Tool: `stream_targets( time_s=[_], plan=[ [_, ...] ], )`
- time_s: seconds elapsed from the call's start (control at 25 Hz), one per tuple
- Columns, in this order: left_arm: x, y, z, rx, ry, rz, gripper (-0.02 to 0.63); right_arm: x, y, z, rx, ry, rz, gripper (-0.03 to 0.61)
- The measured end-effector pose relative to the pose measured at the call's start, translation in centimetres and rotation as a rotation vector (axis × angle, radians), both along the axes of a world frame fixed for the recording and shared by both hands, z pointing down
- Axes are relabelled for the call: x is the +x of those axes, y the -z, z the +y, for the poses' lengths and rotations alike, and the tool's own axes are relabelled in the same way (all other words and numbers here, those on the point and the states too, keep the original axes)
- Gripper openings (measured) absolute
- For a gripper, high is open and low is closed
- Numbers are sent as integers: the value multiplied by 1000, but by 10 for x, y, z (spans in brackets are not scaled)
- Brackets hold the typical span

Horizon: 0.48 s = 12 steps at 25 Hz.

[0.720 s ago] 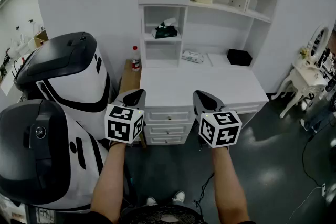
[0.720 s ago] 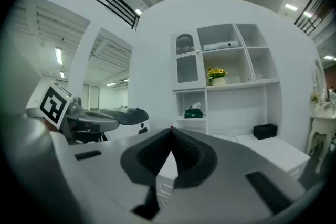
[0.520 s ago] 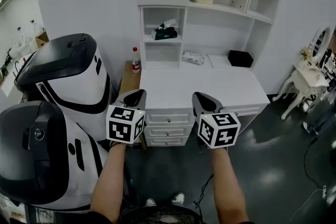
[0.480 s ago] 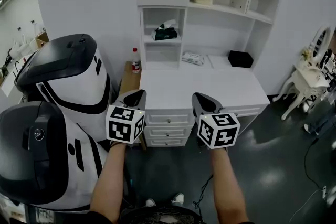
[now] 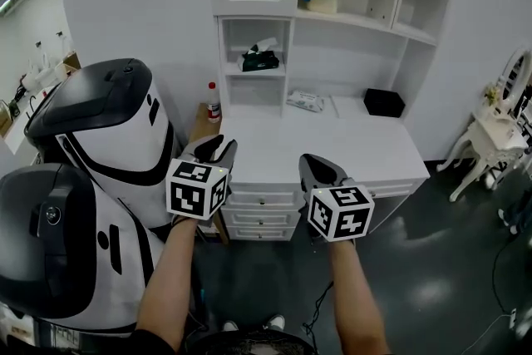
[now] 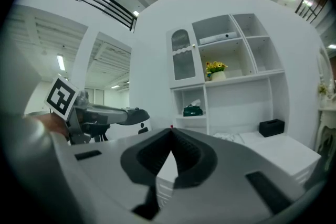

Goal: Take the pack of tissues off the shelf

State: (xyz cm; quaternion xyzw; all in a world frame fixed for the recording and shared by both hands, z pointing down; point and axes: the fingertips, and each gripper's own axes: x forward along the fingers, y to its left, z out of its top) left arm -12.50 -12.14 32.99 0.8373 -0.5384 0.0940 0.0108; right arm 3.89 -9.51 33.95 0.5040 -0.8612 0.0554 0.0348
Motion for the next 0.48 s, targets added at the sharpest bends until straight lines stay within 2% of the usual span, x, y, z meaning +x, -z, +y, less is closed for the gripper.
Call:
stream_targets(
  time_s=[0.28, 0.48],
  plan=[
    [27, 5, -21, 7, 16, -1, 176, 21, -4, -18, -4, 33, -8, 5],
    [47, 10, -33, 15, 32, 34, 248, 38, -3, -31, -7, 57, -15, 5]
  ],
)
